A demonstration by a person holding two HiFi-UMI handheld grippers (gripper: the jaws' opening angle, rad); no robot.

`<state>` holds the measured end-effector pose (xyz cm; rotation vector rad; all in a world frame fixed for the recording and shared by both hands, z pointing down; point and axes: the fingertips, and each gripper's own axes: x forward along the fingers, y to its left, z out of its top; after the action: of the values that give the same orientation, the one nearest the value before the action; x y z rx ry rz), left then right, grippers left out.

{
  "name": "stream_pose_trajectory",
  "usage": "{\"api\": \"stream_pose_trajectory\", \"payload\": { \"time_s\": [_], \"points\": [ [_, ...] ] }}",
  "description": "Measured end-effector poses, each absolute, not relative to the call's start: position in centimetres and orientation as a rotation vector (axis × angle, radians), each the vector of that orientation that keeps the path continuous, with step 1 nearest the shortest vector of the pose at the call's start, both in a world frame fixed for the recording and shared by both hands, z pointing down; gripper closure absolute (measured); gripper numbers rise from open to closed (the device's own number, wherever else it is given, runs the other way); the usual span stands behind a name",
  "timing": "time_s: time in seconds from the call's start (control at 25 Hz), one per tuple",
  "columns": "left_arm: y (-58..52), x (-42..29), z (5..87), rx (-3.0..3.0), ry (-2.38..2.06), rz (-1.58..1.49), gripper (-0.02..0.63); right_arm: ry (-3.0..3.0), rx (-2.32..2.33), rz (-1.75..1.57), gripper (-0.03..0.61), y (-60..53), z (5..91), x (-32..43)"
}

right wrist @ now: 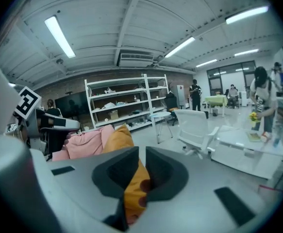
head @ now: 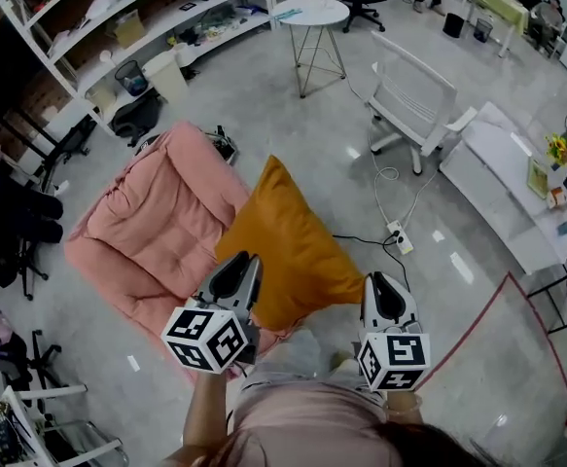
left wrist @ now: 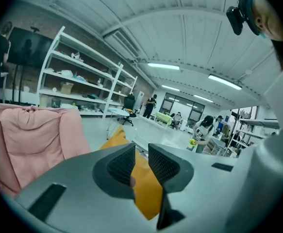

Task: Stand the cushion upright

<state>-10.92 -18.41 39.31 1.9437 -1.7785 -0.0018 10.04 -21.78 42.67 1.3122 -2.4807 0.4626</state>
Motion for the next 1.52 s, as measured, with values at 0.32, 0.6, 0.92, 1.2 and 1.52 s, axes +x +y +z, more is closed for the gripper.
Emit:
{"api": "stream_pose_trajectory", "payload": {
  "time_s": [0.32, 0.6, 0.92, 1.2, 1.52],
  "points": [
    [-22.8, -13.2, 40.3, 1.993, -1.699, 0.076, 0.518, -2.357, 1.432, 0.574, 0.478, -22.4, 44.7, 10.7],
    [-26.5, -14.3, 41.6, 2.040, -1.641, 0.171, 0.485, -2.282, 1.490, 0.662, 0.442, -22.7, 46.9, 11.4],
    [-30.6, -14.5, 43.4, 2.066, -1.570, 0.318, 0.442, -2.221, 1.487, 0.769, 0.365, -23.2, 49.4, 12.0],
    [-33.5, -14.6, 44.9, 2.068, -1.540, 0.391, 0.397, -2.177, 1.481, 0.820, 0.325, -23.6, 51.2, 12.6],
    [-36.6, -14.9, 46.5, 2.064, -1.503, 0.472, 0.335, -2.137, 1.458, 0.936, 0.291, -23.3, 53.6, 12.9]
  ]
}}
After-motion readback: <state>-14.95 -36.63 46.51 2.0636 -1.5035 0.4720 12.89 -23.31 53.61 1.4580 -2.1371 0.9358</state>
